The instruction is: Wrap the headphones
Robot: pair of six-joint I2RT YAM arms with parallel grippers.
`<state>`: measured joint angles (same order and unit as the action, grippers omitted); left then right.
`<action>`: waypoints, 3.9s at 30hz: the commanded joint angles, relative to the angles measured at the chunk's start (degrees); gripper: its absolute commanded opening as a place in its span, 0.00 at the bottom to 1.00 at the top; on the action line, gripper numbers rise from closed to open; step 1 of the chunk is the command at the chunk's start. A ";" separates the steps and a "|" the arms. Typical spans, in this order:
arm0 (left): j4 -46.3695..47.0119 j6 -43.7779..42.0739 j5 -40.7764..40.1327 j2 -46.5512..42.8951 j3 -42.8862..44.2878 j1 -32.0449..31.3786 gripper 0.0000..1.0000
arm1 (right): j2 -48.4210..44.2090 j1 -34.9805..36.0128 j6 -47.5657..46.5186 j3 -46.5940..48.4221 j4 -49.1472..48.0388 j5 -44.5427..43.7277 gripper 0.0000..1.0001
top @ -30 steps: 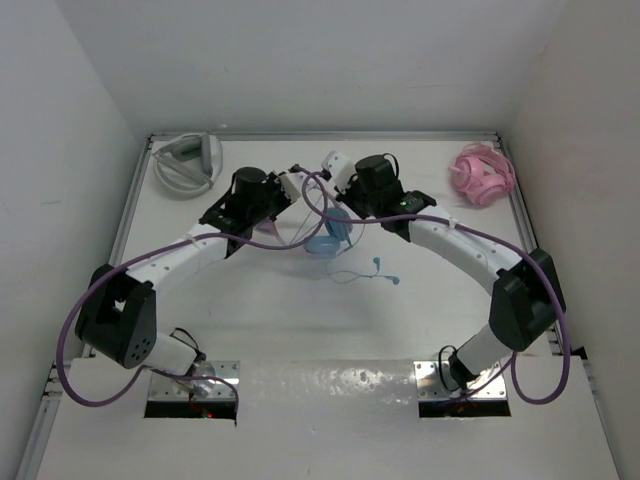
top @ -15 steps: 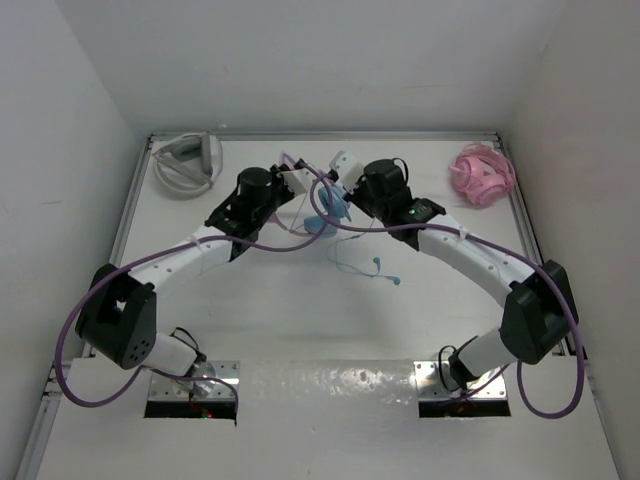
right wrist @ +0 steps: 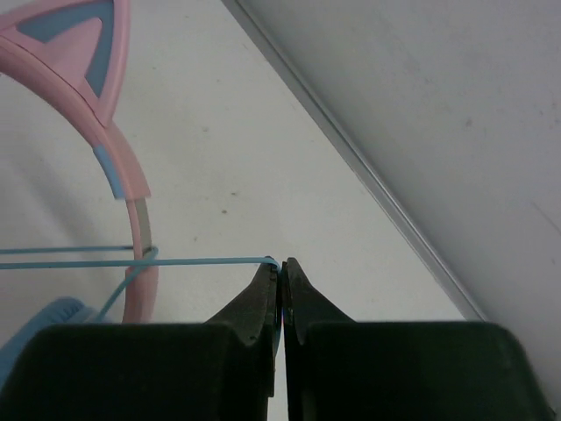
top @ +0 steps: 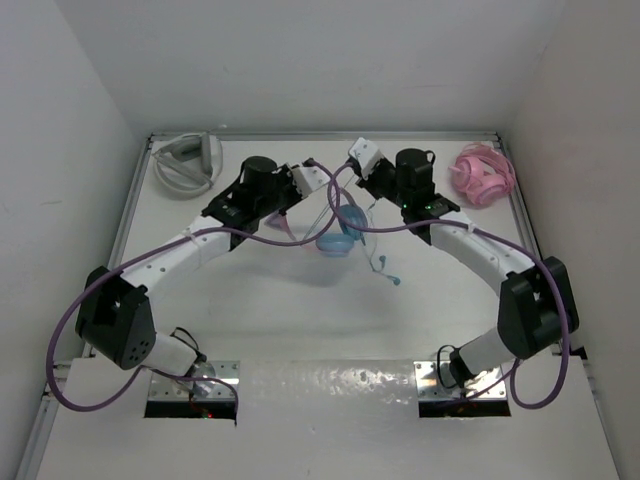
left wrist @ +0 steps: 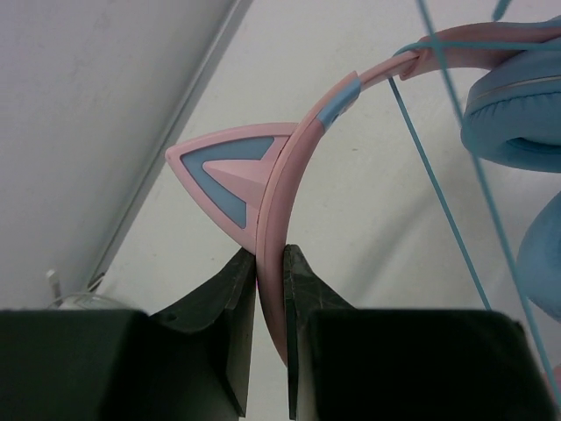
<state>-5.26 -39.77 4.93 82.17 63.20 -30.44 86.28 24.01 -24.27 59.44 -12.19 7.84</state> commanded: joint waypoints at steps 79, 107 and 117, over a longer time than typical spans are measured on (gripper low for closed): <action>-30.08 29.75 16.87 -0.96 32.34 6.53 0.00 | 10.14 -8.28 16.81 -23.85 -28.79 20.34 0.74; -29.72 29.49 17.83 -1.14 31.72 6.62 0.00 | 6.17 -8.45 2.56 -19.19 -1.96 26.09 0.78; -29.64 31.94 22.83 -0.70 32.69 7.49 0.00 | 13.21 -7.66 5.46 -10.31 4.10 22.31 0.29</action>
<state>-39.72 -12.34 20.47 82.61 92.90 -23.44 99.50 15.90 -19.90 47.99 -8.82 30.46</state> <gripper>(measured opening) 0.144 0.331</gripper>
